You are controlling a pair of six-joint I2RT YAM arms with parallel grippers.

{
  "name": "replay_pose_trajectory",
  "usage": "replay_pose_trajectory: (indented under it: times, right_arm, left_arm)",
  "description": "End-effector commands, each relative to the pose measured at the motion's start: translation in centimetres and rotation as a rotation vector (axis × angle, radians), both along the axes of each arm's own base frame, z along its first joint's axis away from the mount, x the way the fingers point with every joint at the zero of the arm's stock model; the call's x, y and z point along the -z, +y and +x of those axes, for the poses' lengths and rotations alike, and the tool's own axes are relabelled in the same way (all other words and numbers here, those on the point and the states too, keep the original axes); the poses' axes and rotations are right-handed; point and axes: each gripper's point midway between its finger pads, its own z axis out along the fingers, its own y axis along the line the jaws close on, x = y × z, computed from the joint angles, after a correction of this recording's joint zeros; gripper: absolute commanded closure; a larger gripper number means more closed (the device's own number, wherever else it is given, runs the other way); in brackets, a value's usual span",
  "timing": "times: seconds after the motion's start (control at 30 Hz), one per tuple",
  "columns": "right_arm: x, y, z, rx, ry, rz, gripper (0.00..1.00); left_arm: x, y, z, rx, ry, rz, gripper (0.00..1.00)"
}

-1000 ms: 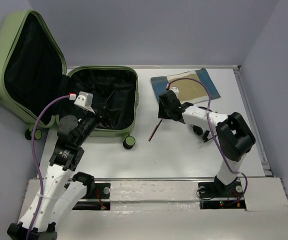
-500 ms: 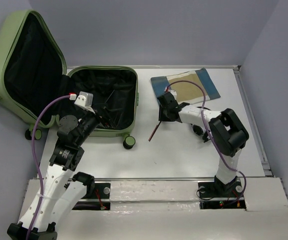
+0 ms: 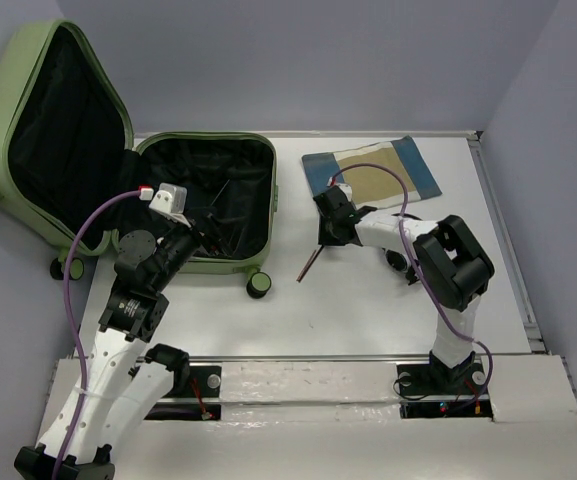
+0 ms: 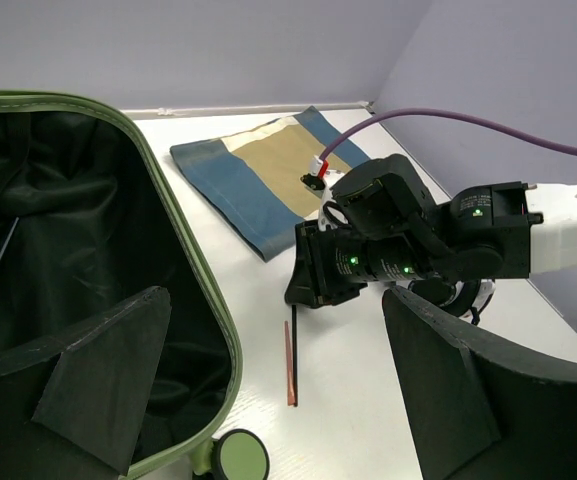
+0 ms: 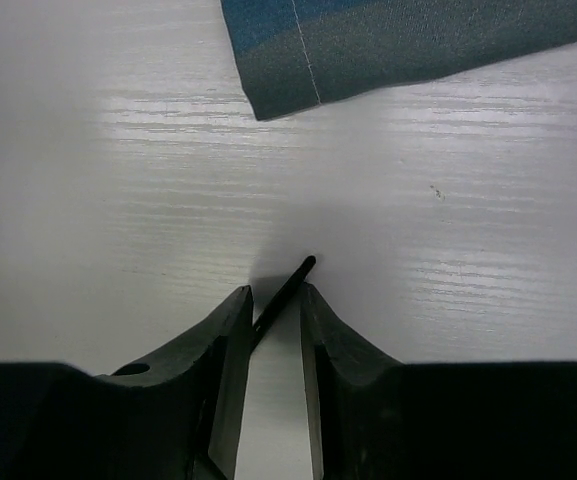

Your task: Pack the luggage

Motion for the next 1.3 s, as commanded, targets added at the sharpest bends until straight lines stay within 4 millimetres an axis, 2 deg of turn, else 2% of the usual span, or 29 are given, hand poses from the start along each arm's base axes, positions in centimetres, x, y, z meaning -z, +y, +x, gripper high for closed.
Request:
replay_pose_trajectory:
  times: [0.0,0.17,0.43,0.57,0.6,0.63,0.73,0.83,0.9,0.93,1.0,1.03,1.07,1.1,1.17,1.2,1.27]
  right_arm:
    - [-0.9,-0.1,0.2,0.009,-0.018,-0.019,0.70]
    - [-1.4,-1.0,-0.5,0.002,-0.019,-0.045,0.75]
    - [-0.3,-2.8,-1.7,0.000,0.010,-0.120,0.81]
    - [0.1,-3.3,-1.9,-0.018,0.024,-0.163,0.74]
    - [0.2,-3.5,-2.0,-0.028,0.031,-0.176,0.76]
    - [0.2,-3.6,-2.0,-0.028,0.030,-0.182,0.83]
    - [-0.1,-3.8,-1.9,-0.028,0.023,-0.197,0.93]
    - [-1.3,-4.4,-1.4,-0.015,-0.011,-0.222,0.93]
    - [-3.8,-4.5,-0.7,-0.012,-0.070,-0.218,0.93]
    - [-6.1,-4.2,-0.4,-0.012,-0.117,-0.185,0.93]
    - [-9.0,-3.4,0.1,-0.032,-0.174,-0.132,0.93]
    - [-12.0,-2.0,0.4,-0.071,-0.219,-0.054,0.93]
    - [-13.5,-0.6,0.4,-0.107,-0.245,-0.004,0.93]
    - [-16.4,1.7,0.9,-0.171,-0.300,0.103,0.93]
    - [-19.9,5.0,1.8,-0.232,-0.373,0.234,0.93]
    - [-23.7,7.6,2.1,-0.291,-0.425,0.332,0.93]
    - [-27.1,11.3,2.5,-0.348,-0.468,0.428,0.93]
  left_arm:
    - [-2.9,-0.3,-0.7,0.028,-0.077,-0.027,0.01]
    - [-3.0,-0.3,-0.8,0.026,-0.079,-0.026,0.01]
    - [-2.9,-0.2,-0.7,0.021,-0.077,-0.026,0.01]
    - [-2.9,-0.2,-0.7,0.023,-0.078,-0.024,0.01]
    - [-2.9,-0.2,-0.6,0.021,-0.076,-0.025,0.01]
    - [-2.9,-0.2,-0.7,0.023,-0.076,-0.025,0.01]
    - [-2.9,-0.2,-0.7,0.023,-0.077,-0.024,0.01]
    - [-2.8,-0.2,-0.7,0.023,-0.075,-0.025,0.01]
    - [-2.9,-0.3,-0.7,0.024,-0.076,-0.025,0.01]
    - [-2.9,-0.3,-0.7,0.024,-0.076,-0.025,0.01]
    - [-2.9,-0.3,-0.7,0.024,-0.077,-0.024,0.01]
    - [-2.9,-0.3,-0.7,0.024,-0.076,-0.025,0.01]
    - [-3.0,-0.3,-0.7,0.024,-0.078,-0.024,0.01]
    - [-3.0,-0.2,-0.7,0.021,-0.077,-0.026,0.01]
    - [-3.0,-0.1,-0.6,0.012,-0.078,-0.025,0.01]
    - [-3.0,0.0,-0.6,0.006,-0.078,-0.025,0.01]
    - [-3.1,0.2,-0.6,-0.002,-0.081,-0.027,0.01]
